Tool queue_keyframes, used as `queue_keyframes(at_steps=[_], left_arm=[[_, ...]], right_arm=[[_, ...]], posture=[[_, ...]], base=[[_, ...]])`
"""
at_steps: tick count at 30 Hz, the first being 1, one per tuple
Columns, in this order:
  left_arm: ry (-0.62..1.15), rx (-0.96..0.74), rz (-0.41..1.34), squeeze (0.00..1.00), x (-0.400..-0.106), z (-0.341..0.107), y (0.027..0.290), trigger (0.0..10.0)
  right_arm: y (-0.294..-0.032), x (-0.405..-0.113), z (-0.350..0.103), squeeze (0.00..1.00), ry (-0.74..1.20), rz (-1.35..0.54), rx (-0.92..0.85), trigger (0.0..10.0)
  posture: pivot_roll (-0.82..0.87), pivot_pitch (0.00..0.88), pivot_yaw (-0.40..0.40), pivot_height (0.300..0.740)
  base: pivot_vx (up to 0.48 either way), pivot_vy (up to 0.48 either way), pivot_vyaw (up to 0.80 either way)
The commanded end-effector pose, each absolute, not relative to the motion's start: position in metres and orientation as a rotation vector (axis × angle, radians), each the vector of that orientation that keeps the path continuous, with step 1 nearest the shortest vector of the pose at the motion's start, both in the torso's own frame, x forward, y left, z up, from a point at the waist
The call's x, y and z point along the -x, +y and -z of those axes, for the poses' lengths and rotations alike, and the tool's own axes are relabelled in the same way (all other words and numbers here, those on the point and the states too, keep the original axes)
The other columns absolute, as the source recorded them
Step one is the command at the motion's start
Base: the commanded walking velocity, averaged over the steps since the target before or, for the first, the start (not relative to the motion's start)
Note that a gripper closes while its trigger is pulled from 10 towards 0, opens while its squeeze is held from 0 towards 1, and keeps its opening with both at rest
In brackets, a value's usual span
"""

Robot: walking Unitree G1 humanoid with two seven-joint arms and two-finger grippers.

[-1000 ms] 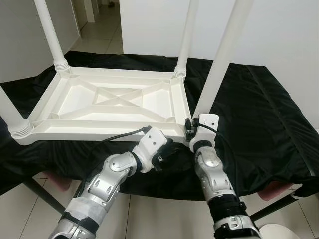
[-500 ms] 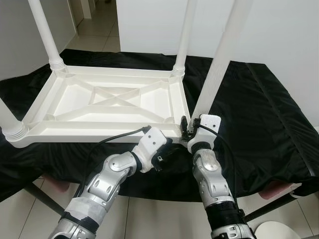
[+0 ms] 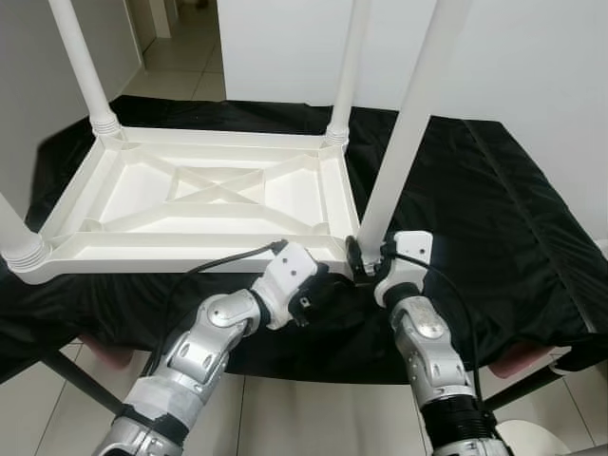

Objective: Building children table

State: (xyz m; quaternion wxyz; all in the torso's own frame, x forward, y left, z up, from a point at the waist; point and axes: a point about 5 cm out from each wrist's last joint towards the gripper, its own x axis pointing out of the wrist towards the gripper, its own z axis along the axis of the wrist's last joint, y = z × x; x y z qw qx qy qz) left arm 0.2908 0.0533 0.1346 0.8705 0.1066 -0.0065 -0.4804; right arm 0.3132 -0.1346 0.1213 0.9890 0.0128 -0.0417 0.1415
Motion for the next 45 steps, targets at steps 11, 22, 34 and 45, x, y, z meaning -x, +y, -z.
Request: queue_keyframes(at_steps=[11, 22, 34, 45], left_arm=[[-0.013, -0.222, 1.021, 0.0, -0.292, -0.135, 0.051, 10.0], [-0.018, -0.223, 1.014, 0.0, -0.293, -0.136, 0.052, 10.0], [-0.018, -0.221, 1.018, 0.0, -0.291, -0.135, 0.05, 10.0], [-0.012, -0.22, 1.023, 0.0, -0.288, -0.132, 0.05, 10.0]], right_arm=[[-0.143, -0.336, -0.136, 0.0, -0.075, -0.628, 0.176, 10.0], [-0.149, -0.344, -0.133, 0.0, -0.024, -0.697, 0.203, 0.0], [-0.151, -0.338, -0.123, 0.0, 0.0, -0.721, 0.129, 0.0], [-0.142, -0.338, -0.129, 0.0, -0.031, -0.536, 0.096, 10.0]], posture=[[0.01, 0.034, -0.026, 0.74], [0.02, 0.029, -0.034, 0.74], [0.02, 0.028, -0.046, 0.74], [0.02, 0.02, -0.055, 0.74]], base=[[0.0, 0.0, 0.0], [0.0, 0.0, 0.0], [0.0, 0.0, 0.0], [0.0, 0.0, 0.0]])
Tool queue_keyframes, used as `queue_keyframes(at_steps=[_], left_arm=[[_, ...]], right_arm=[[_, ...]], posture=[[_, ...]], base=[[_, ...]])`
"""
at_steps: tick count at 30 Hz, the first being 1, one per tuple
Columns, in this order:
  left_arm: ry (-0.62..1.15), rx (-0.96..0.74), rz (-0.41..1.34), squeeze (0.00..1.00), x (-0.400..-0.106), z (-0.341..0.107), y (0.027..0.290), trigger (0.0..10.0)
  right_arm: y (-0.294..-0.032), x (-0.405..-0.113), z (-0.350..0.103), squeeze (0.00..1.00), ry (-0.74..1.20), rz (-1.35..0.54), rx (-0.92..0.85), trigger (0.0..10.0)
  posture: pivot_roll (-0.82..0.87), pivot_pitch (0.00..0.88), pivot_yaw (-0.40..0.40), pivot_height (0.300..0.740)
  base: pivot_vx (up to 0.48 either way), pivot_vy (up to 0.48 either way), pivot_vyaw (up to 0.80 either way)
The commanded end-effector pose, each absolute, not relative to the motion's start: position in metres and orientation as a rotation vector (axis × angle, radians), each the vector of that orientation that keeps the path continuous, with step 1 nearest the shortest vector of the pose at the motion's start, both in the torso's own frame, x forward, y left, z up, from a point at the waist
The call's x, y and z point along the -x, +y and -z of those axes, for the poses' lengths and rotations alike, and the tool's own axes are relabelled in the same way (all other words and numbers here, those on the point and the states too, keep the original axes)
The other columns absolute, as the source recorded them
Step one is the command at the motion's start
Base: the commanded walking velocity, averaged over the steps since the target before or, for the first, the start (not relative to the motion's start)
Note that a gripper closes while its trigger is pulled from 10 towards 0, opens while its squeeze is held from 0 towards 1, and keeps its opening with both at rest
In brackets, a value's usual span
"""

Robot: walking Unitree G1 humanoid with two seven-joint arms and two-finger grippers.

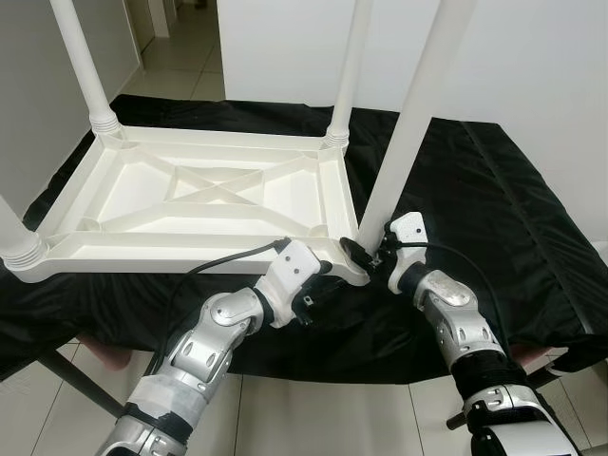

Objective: Building children table

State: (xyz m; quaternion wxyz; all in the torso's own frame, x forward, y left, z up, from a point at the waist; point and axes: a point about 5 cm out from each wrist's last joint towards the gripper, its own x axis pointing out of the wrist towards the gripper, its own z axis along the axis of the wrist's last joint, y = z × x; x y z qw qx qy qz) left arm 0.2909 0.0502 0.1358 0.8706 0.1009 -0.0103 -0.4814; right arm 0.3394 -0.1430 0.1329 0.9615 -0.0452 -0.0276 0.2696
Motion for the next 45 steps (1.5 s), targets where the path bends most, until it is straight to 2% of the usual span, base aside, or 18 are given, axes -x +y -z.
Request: queue_keyframes(at_steps=[1, 11, 16, 19, 23, 29, 30, 36, 41, 42, 43, 44, 45], left_arm=[[-0.013, -0.218, 1.025, 0.0, -0.287, -0.132, 0.049, 10.0], [-0.012, -0.219, 1.025, 0.0, -0.287, -0.131, 0.049, 10.0], [-0.009, -0.221, 1.031, 0.0, -0.284, -0.13, 0.05, 10.0], [-0.007, -0.223, 1.032, 0.0, -0.283, -0.129, 0.05, 10.0], [-0.002, -0.225, 1.038, 0.0, -0.282, -0.128, 0.05, 10.0], [-0.001, -0.236, 1.052, 0.0, -0.282, -0.127, 0.049, 10.0], [-0.002, -0.238, 1.052, 0.0, -0.282, -0.127, 0.049, 10.0], [-0.001, -0.243, 1.051, 0.0, -0.283, -0.127, 0.05, 10.0], [0.011, -0.25, 1.058, 0.0, -0.28, -0.123, 0.054, 10.0], [0.013, -0.252, 1.057, 0.0, -0.28, -0.123, 0.055, 10.0], [0.014, -0.254, 1.057, 0.0, -0.28, -0.123, 0.055, 10.0], [0.016, -0.254, 1.056, 0.0, -0.28, -0.123, 0.057, 10.0], [0.018, -0.254, 1.056, 0.0, -0.28, -0.124, 0.058, 10.0]], right_arm=[[-0.14, -0.338, -0.129, 0.0, -0.037, -0.481, 0.08, 10.0], [-0.144, -0.334, -0.132, 0.0, -0.068, -0.135, -0.07, 10.0], [-0.136, -0.324, -0.127, 0.0, -0.044, 0.048, -0.118, 10.0], [-0.132, -0.322, -0.128, 0.0, -0.046, 0.081, -0.151, 10.0], [-0.11, -0.317, -0.14, 0.0, -0.091, 0.033, -0.148, 10.0], [-0.109, -0.315, -0.14, 0.0, -0.099, 0.018, -0.113, 10.0], [-0.111, -0.315, -0.14, 1.0, -0.099, 0.02, -0.116, 10.0], [-0.114, -0.313, -0.142, 1.0, -0.119, -0.018, -0.132, 10.0], [-0.128, -0.313, -0.139, 0.98, -0.078, -0.138, -0.087, 10.0], [-0.129, -0.314, -0.139, 0.36, -0.075, -0.161, -0.072, 10.0], [-0.13, -0.314, -0.139, 0.36, -0.073, -0.177, -0.063, 10.0], [-0.134, -0.314, -0.139, 0.0, -0.071, -0.227, -0.04, 10.0], [-0.136, -0.315, -0.139, 0.0, -0.069, -0.261, -0.024, 10.0]], posture=[[0.02, 0.019, -0.057, 0.74], [0.02, 0.021, -0.06, 0.74], [0.02, 0.023, -0.06, 0.74], [0.03, 0.024, -0.065, 0.74], [0.02, 0.021, -0.057, 0.74], [0.02, 0.016, -0.055, 0.74], [0.02, 0.011, -0.054, 0.74], [0.02, 0.006, -0.054, 0.74], [0.02, 0.0, -0.055, 0.74], [0.02, 0.0, -0.055, 0.74], [0.02, 0.0, -0.055, 0.74], [0.02, 0.0, -0.055, 0.74], [0.02, 0.0, -0.055, 0.74]], base=[[0.0, 0.0, 0.0], [0.0, 0.0, 0.0], [0.0, 0.0, 0.0], [0.0, 0.0, 0.0], [0.0, 0.0, 0.0], [0.0, 0.0, 0.0], [0.0, 0.0, 0.0], [0.0, 0.0, 0.0], [0.0, 0.0, 0.0], [0.0, 0.0, 0.0], [0.0, 0.0, 0.0], [0.0, 0.0, 0.0], [0.0, 0.0, 0.0]])
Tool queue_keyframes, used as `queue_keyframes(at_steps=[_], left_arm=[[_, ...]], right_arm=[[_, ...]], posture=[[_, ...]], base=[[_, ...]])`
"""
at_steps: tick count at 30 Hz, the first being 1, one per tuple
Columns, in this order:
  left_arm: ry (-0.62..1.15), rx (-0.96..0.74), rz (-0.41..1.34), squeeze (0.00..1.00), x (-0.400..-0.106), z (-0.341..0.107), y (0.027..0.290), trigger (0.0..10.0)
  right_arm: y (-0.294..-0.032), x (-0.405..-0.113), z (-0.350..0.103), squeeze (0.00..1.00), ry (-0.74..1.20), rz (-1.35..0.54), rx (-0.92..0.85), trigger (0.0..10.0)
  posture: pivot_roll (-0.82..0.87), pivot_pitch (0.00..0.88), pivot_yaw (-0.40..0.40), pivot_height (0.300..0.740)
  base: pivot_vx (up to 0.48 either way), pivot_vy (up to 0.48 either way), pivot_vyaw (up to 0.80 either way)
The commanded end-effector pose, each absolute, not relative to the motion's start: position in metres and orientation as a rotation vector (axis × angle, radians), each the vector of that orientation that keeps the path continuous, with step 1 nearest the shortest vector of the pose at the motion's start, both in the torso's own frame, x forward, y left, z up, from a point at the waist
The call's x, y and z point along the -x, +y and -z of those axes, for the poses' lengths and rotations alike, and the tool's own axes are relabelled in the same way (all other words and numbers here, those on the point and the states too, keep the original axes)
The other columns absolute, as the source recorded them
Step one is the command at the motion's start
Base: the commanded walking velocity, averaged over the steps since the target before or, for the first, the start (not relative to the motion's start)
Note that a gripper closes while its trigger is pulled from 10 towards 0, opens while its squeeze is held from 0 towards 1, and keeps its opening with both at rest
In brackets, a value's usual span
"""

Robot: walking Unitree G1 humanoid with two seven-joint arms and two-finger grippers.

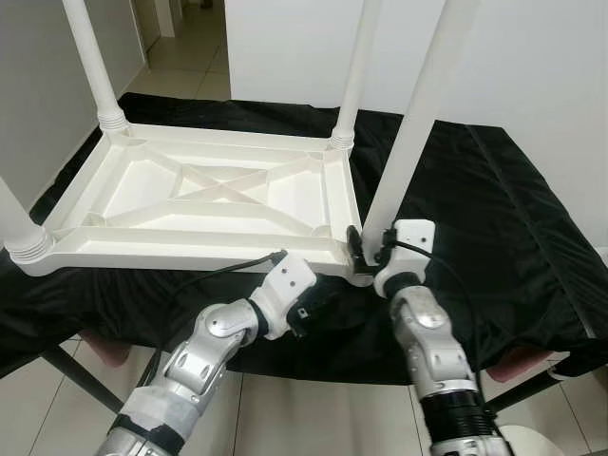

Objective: Building children table

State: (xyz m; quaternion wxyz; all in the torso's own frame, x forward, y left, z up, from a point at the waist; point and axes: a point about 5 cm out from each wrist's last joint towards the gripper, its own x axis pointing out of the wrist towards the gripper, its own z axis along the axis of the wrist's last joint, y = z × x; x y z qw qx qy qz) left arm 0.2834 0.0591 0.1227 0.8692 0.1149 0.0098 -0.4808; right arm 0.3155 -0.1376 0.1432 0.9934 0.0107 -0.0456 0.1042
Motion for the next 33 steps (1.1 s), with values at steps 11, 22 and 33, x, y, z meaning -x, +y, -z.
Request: queue_keyframes(at_steps=[11, 22, 33], left_arm=[[0.01, -0.231, 1.058, 0.0, -0.284, -0.137, 0.061, 10.0], [0.016, -0.235, 1.049, 0.0, -0.286, -0.141, 0.057, 10.0], [0.014, -0.242, 1.03, 0.0, -0.289, -0.144, 0.059, 10.0]], right_arm=[[-0.155, -0.321, -0.127, 0.0, -0.034, -0.56, 0.166, 10.0], [-0.152, -0.343, -0.138, 0.0, -0.022, -0.655, 0.195, 7.6], [-0.156, -0.347, -0.128, 0.0, 0.022, -0.698, 0.166, 0.0]], posture=[[0.04, 0.0, -0.041, 0.74], [0.04, 0.0, -0.03, 0.74], [0.05, 0.02, -0.031, 0.74]], base=[[0.0, 0.0, 0.0], [0.0, 0.0, 0.0], [0.0, 0.0, 0.0]])
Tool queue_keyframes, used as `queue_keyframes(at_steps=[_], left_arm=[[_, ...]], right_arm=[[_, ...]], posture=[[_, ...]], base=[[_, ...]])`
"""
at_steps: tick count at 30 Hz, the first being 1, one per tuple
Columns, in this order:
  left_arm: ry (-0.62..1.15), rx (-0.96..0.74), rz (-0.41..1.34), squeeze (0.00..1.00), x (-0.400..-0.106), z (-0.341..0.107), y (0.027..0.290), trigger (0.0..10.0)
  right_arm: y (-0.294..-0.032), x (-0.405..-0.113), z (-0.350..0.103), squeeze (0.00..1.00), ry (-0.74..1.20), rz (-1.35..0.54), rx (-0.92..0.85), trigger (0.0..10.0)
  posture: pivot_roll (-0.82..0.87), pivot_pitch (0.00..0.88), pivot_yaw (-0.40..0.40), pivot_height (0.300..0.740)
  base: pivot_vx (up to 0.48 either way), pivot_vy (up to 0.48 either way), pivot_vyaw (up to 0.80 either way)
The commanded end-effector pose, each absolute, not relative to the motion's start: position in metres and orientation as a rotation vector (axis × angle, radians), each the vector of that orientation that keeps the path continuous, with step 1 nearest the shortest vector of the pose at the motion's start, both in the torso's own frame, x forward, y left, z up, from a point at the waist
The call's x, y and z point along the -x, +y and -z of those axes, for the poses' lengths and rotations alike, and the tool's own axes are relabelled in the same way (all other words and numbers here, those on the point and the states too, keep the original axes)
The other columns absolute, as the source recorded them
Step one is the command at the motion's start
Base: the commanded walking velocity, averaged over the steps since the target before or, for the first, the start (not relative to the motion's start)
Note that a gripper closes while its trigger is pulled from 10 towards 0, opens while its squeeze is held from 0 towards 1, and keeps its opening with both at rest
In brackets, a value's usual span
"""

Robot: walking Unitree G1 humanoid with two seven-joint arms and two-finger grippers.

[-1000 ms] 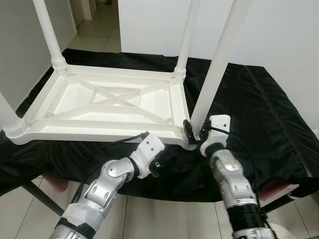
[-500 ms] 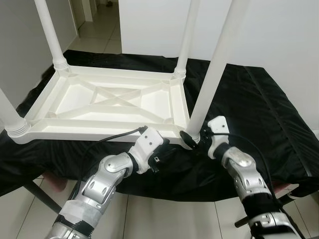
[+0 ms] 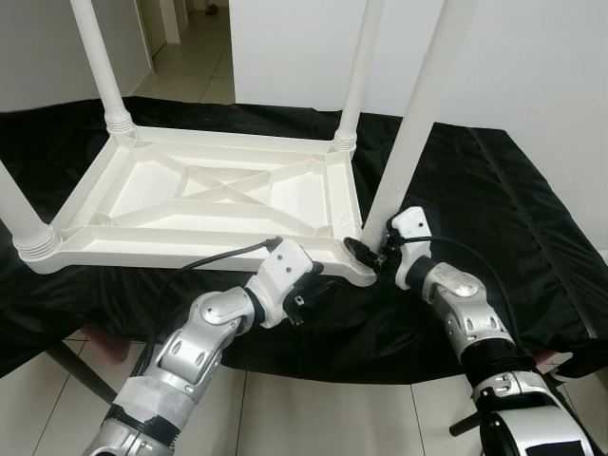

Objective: Building children table

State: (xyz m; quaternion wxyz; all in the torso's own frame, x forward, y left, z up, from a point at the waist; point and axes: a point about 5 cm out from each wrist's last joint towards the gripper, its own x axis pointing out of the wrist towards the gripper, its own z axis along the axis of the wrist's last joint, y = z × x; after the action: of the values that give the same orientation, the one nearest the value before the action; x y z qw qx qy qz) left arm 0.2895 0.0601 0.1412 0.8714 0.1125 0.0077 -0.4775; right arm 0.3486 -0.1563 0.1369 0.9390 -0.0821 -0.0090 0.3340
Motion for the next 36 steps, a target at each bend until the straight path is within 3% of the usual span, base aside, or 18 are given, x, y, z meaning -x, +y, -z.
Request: queue_keyframes(at_steps=[1, 4, 5, 19, 23, 30, 36], left_arm=[[0.015, -0.24, 1.029, 0.0, -0.288, -0.144, 0.058, 10.0], [0.02, -0.235, 1.027, 0.0, -0.287, -0.143, 0.058, 10.0], [0.023, -0.234, 1.027, 0.0, -0.287, -0.142, 0.058, 10.0], [-0.018, -0.209, 0.959, 0.0, -0.295, -0.147, 0.06, 10.0], [-0.011, -0.213, 0.95, 0.0, -0.294, -0.143, 0.061, 10.0], [-0.003, -0.208, 0.95, 0.0, -0.292, -0.14, 0.061, 10.0], [-0.002, -0.205, 0.956, 0.0, -0.293, -0.141, 0.059, 10.0]], right_arm=[[-0.158, -0.346, -0.126, 0.0, 0.027, -0.689, 0.167, 0.0], [-0.161, -0.345, -0.123, 0.0, 0.035, -0.683, 0.159, 0.0], [-0.16, -0.345, -0.123, 0.0, 0.033, -0.672, 0.147, 10.0], [-0.142, -0.342, -0.122, 0.0, 0.009, -0.454, 0.016, 10.0], [-0.136, -0.329, -0.121, 0.0, -0.019, -0.181, -0.052, 10.0], [-0.122, -0.315, -0.12, 0.0, -0.064, 0.023, -0.108, 10.0], [-0.108, -0.313, -0.132, 0.0, -0.097, 0.012, -0.129, 10.0]], posture=[[0.04, 0.022, -0.032, 0.74], [0.04, 0.029, -0.032, 0.74], [0.04, 0.032, -0.032, 0.74], [0.03, 0.035, -0.041, 0.74], [0.02, 0.03, -0.05, 0.74], [0.02, 0.03, -0.051, 0.74], [0.02, 0.029, -0.053, 0.74]], base=[[0.0, 0.0, 0.0], [0.0, 0.0, 0.0], [0.0, 0.0, 0.0], [0.0, 0.0, 0.0], [0.0, 0.0, 0.0], [0.0, 0.0, 0.0], [0.0, 0.0, 0.0]])
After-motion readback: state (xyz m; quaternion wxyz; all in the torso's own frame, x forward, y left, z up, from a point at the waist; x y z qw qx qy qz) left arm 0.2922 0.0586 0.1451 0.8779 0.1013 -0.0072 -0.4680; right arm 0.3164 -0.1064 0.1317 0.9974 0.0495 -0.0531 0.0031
